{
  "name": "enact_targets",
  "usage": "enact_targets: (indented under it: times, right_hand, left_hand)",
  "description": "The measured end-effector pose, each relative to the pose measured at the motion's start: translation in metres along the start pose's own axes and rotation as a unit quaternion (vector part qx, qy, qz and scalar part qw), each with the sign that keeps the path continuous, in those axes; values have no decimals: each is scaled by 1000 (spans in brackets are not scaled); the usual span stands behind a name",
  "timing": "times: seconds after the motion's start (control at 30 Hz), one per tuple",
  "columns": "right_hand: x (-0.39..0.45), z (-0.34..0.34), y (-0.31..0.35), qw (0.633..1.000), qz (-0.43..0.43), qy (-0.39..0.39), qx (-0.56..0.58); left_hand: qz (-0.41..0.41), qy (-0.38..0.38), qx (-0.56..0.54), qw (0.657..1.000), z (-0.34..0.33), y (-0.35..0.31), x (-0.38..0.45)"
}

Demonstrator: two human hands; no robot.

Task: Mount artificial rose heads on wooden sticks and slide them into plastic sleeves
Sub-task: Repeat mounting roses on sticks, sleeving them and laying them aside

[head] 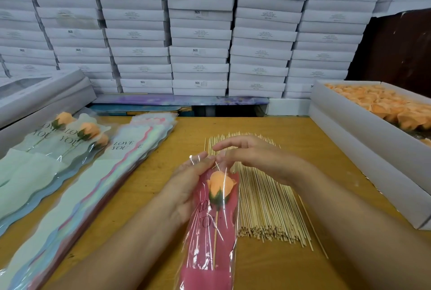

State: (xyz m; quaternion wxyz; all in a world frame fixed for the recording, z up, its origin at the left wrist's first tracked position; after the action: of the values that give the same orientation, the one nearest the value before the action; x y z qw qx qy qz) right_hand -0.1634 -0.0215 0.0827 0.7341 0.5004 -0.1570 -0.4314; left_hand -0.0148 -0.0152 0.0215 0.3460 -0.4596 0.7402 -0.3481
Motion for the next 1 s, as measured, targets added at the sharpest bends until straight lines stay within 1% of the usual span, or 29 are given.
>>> enact_targets:
  times: [0.07, 0.17, 0.2, 0.27, 0.33, 0.4, 0.5, 0.6, 0.73, 0.8, 0.9, 1.0]
  right_hand:
    - [-1, -1, -2, 1000, 8, -14, 13]
    - [-1, 1, -11, 992, 5, -101, 71]
    - [-2, 0, -15, 988, -6, -116, 98]
    - [-3, -8, -24, 978, -38, -108, 175]
    - [-4, -18, -31, 964, -59, -76, 246]
    - [-4, -28, -35, 957, -60, -35, 282]
    - [-6, -40, -35, 954, -40, 20, 295]
    - [-5, -46, -36, 952, -25, 29, 305]
    - [-5, -44, -37, 950, -10, 6, 313]
    - [-6, -38, -36, 949, 0, -20, 316]
    - [-8, -23, -39, 948, 4, -66, 311]
    - [-11, -10, -41, 938, 13, -107, 330]
  left_hand:
    - [3, 3, -12, 1000, 0, -1, 0]
    - [-3, 16, -23, 1000, -1, -4, -1]
    - [-2, 17, -20, 1000, -1, -5, -1]
    - [2, 16, -10, 1000, -1, -4, 0]
    - [-2, 12, -5, 1000, -1, -3, 0]
    - [-7, 11, -5, 1000, -2, -3, 0]
    - [-11, 7, 1, 1000, -1, -3, -1]
    - [-10, 8, 4, 1000, -2, -4, -3]
    - [-8, 28, 28, 999, -6, -6, -8]
    - [3, 40, 46, 998, -7, -6, -10]
    - [37, 68, 89, 993, -11, -5, -14]
    - [82, 107, 140, 981, -14, 1, -19]
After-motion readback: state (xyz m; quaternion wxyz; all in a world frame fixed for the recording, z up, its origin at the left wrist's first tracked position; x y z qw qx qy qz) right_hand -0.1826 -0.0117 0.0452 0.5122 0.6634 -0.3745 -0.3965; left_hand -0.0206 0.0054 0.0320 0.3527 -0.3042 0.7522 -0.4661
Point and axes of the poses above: each hand's wrist, its own x-axis towards the middle knuckle, its own z-axis out of the back of the hand, y = z × x, the point moved 5 cm from there along x, towards the middle knuckle, and after that the axes turned 13 degrees about y, right-handed, at the moved point
